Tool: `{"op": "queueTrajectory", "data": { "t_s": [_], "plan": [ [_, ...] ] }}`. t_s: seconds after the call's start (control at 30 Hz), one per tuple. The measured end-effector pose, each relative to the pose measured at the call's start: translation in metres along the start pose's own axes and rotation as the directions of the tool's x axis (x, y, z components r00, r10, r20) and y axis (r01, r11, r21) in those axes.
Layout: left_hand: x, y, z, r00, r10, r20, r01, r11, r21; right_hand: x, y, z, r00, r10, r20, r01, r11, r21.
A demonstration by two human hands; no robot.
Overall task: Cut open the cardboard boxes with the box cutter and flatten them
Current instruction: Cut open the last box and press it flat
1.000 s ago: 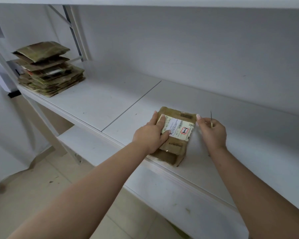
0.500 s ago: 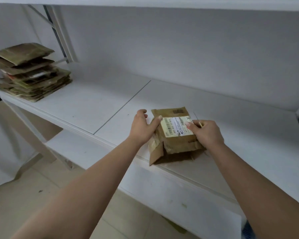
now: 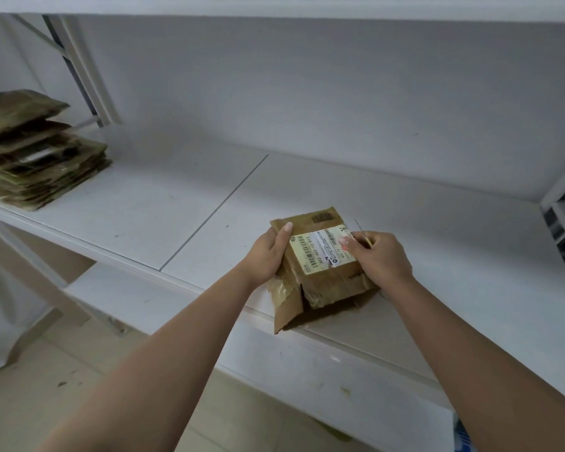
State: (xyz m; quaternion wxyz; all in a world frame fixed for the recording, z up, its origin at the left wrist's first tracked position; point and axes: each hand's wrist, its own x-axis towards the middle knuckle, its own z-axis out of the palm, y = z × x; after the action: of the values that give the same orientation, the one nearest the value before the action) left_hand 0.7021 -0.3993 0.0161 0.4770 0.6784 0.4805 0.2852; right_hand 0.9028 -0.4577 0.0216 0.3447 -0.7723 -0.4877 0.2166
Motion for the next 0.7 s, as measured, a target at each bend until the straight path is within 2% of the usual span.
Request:
{"op": "queueTrajectory", "data": {
  "t_s": [0.07,0.1,0.17,0.23,0.3,0.43,0.53,0.63,0.7],
  "plan": [
    [0.004,-0.003,0.002,0.994,0.088,-0.059,-0.080,0.987,0.138,-0.001,0.003,-0.002,1.000,0.009,0.002,-0.009,1.000,0.005],
    [0.006,-0.006,0.001,0.987,0.128,-0.094,-0.100,0.960,0.260,-0.001,0.005,-0.003,1.000,0.020,0.007,-0.020,1.000,-0.007],
    [0.005,-0.014,-0.004,0.973,0.150,-0.176,-0.025,0.824,0.565,-0.002,0.011,-0.002,0.999,0.045,0.027,-0.043,0.998,-0.053],
    [-0.001,-0.021,-0.010,0.975,0.112,-0.192,0.067,0.676,0.734,-0.006,0.018,0.005,0.999,0.047,0.024,-0.043,0.988,-0.149],
    [-0.007,-0.026,-0.010,0.979,0.087,-0.182,0.089,0.621,0.779,-0.013,0.026,0.017,1.000,0.028,0.000,-0.027,0.967,-0.254],
    [-0.013,-0.011,0.007,0.986,0.156,-0.050,-0.050,0.578,0.814,-0.017,0.029,0.026,1.000,0.000,-0.022,-0.007,0.942,-0.335],
    [-0.022,-0.009,0.028,0.991,0.017,0.129,-0.119,0.524,0.843,-0.013,0.024,0.020,0.998,-0.036,-0.041,0.018,0.926,-0.378],
    [-0.026,-0.026,0.037,0.985,-0.030,0.171,-0.137,0.468,0.873,-0.014,0.019,0.019,0.971,-0.229,-0.065,0.169,0.856,-0.488],
    [-0.025,-0.034,0.036,0.986,0.012,0.166,-0.154,0.447,0.881,-0.011,0.022,0.025,0.930,-0.355,0.093,0.352,0.790,-0.503]
  ]
}}
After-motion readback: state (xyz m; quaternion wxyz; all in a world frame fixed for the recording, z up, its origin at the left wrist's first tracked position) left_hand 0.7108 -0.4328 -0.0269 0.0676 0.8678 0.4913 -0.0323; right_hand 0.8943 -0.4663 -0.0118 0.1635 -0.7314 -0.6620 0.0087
